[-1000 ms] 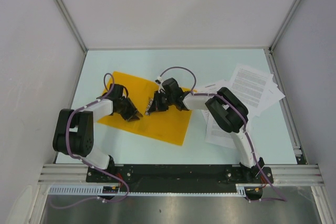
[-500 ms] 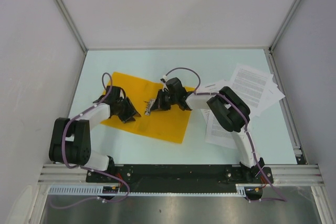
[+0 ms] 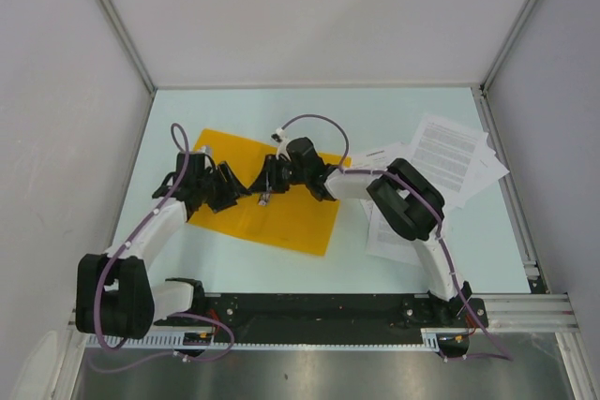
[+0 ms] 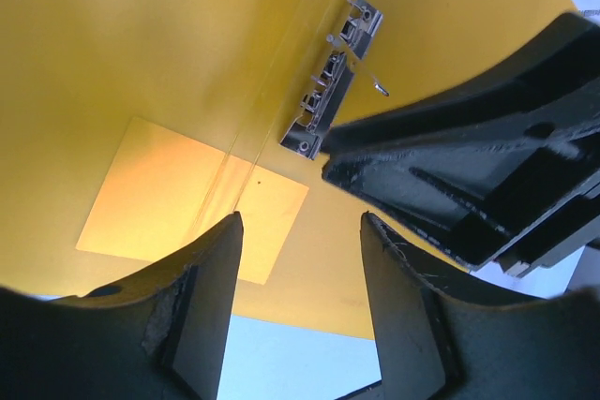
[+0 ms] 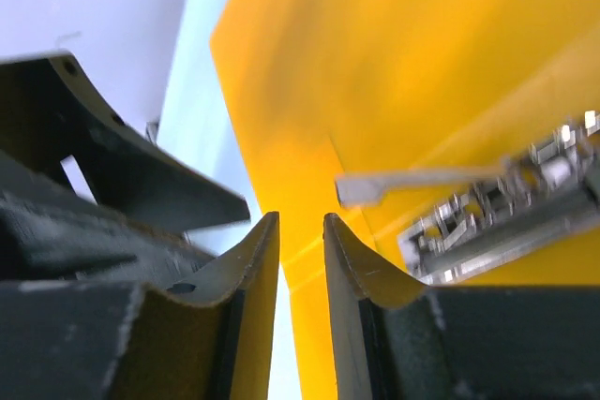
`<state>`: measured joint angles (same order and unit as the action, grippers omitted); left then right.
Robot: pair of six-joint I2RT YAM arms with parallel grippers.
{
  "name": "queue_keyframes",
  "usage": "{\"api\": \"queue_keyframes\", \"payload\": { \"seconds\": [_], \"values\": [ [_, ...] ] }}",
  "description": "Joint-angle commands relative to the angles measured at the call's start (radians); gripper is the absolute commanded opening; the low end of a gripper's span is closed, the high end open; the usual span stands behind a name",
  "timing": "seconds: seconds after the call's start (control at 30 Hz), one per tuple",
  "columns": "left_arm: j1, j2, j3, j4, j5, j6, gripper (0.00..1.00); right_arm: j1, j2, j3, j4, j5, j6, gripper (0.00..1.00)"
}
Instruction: Put the files into the folder
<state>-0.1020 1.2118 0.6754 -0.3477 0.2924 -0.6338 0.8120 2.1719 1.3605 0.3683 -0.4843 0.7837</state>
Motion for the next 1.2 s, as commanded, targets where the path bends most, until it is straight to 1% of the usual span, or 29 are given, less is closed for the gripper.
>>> {"api": "queue_keyframes", "payload": {
  "seconds": [0.0,0.1,0.13,0.2,0.27,0.5,0.57,0.63,0.7,0.73,0.8,0.87,0.9,0.93,0.97,1.0,1.07,1.1,1.17],
  "values": [
    [0.007,-0.041,0.012,-0.002,0.022,0.034,0.61,-0.010,0.045,0.121,0.084,0.016,-0.006,0.34],
    [0.008,-0.055,-0.005,0.003,0.036,0.036,0.64,-0.019,0.078,0.208,-0.001,0.079,-0.070,0.43],
    [0.010,-0.055,-0.007,-0.002,0.036,0.037,0.64,-0.023,0.086,0.232,-0.059,0.111,-0.089,0.45],
    [0.012,-0.070,-0.008,-0.011,0.036,0.048,0.66,-0.037,0.115,0.270,-0.116,0.144,-0.124,0.48],
    [0.013,-0.083,-0.014,-0.013,0.036,0.051,0.68,-0.057,0.144,0.328,-0.176,0.151,-0.144,0.49],
    [0.013,-0.112,-0.025,-0.010,0.070,0.068,0.77,-0.114,0.210,0.365,-0.218,0.162,-0.182,0.54],
    [0.013,-0.127,-0.028,-0.014,0.086,0.075,0.81,-0.123,0.230,0.370,-0.220,0.158,-0.199,0.57],
    [0.013,-0.147,-0.031,-0.017,0.099,0.079,0.84,-0.139,0.256,0.396,-0.229,0.096,-0.210,0.58],
    [0.013,-0.158,-0.030,-0.019,0.108,0.079,0.87,-0.139,0.249,0.434,-0.252,0.084,-0.224,0.60],
    [0.013,-0.167,-0.033,-0.016,0.128,0.077,0.88,-0.134,0.217,0.443,-0.271,0.082,-0.231,0.61],
    [0.015,-0.176,-0.033,-0.014,0.149,0.079,0.91,-0.132,0.172,0.465,-0.293,0.082,-0.242,0.68],
    [0.013,-0.198,-0.040,-0.017,0.171,0.074,0.93,-0.131,0.110,0.498,-0.392,0.087,-0.261,0.73],
    [0.013,-0.205,-0.046,-0.014,0.180,0.071,0.93,-0.132,0.086,0.524,-0.473,0.110,-0.271,0.75],
    [0.015,-0.215,-0.053,-0.019,0.186,0.071,0.94,-0.132,0.062,0.526,-0.514,0.133,-0.279,0.77],
    [0.013,-0.224,-0.054,-0.025,0.192,0.069,0.95,-0.132,-0.007,0.523,-0.552,0.157,-0.287,0.81],
    [0.013,-0.242,-0.056,-0.031,0.201,0.071,0.95,-0.132,-0.039,0.510,-0.621,0.209,-0.299,0.81],
    [0.013,-0.262,-0.054,-0.062,0.211,0.077,0.97,-0.142,-0.151,0.433,-0.686,0.275,-0.296,0.84],
    [0.013,-0.285,-0.053,-0.071,0.220,0.080,0.98,-0.146,-0.191,0.399,-0.753,0.346,-0.293,0.85],
    [0.013,-0.311,-0.046,-0.091,0.241,0.086,1.00,-0.163,-0.257,0.268,-0.807,0.394,-0.291,0.87]
  ]
}}
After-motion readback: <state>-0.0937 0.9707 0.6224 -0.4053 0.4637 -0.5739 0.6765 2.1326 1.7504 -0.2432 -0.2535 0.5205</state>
